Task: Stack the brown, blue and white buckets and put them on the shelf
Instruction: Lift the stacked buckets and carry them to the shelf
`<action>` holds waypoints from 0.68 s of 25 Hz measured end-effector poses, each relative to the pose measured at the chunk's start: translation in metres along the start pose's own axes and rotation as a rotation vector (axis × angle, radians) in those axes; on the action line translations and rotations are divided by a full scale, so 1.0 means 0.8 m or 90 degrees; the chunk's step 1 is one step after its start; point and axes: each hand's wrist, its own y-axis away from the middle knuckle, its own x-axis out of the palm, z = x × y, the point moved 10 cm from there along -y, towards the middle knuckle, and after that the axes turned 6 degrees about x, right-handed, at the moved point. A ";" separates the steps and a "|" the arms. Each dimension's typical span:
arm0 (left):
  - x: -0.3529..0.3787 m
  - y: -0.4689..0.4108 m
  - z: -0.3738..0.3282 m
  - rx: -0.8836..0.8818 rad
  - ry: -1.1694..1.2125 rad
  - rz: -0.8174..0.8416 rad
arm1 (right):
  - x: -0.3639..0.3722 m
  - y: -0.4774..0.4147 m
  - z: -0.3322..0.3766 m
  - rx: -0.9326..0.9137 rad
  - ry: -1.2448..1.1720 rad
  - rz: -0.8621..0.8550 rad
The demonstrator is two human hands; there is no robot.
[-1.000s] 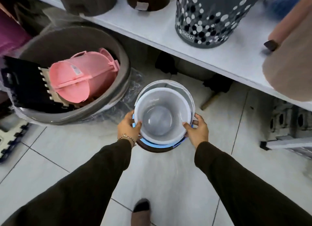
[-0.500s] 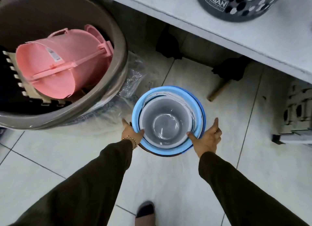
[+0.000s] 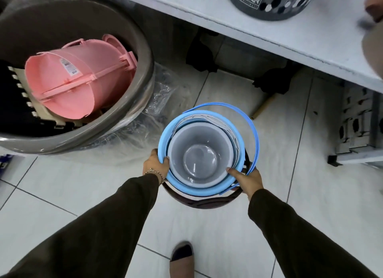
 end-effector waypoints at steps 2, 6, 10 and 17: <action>-0.018 0.033 -0.005 0.020 0.004 -0.010 | -0.014 0.039 0.000 -0.038 -0.016 -0.008; -0.078 0.108 -0.068 0.072 0.009 -0.009 | -0.060 0.137 0.048 -0.131 -0.018 -0.032; -0.166 0.206 -0.164 0.126 0.032 -0.022 | -0.125 0.274 0.130 -0.196 -0.032 -0.055; -0.345 0.429 -0.332 0.269 0.151 -0.105 | -0.261 0.549 0.265 -0.356 -0.070 -0.124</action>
